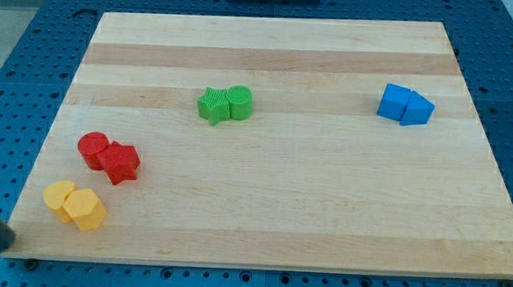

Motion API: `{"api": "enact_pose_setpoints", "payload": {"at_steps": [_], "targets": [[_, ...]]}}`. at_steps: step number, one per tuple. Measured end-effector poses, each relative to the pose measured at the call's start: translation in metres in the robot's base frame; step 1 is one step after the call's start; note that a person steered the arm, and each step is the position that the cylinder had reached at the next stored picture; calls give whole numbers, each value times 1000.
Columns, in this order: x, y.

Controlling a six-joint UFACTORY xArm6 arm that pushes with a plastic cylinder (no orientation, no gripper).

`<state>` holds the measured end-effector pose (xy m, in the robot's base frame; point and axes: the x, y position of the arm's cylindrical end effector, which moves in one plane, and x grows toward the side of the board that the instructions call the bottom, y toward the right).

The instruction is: Separate the yellow hexagon from the yellow heart

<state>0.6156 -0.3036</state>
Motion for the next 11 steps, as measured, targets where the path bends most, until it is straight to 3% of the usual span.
{"api": "enact_pose_setpoints", "payload": {"at_steps": [2,7,9,11], "targets": [[-45,3],[-31,127],[-25,124],[-32,180]]}}
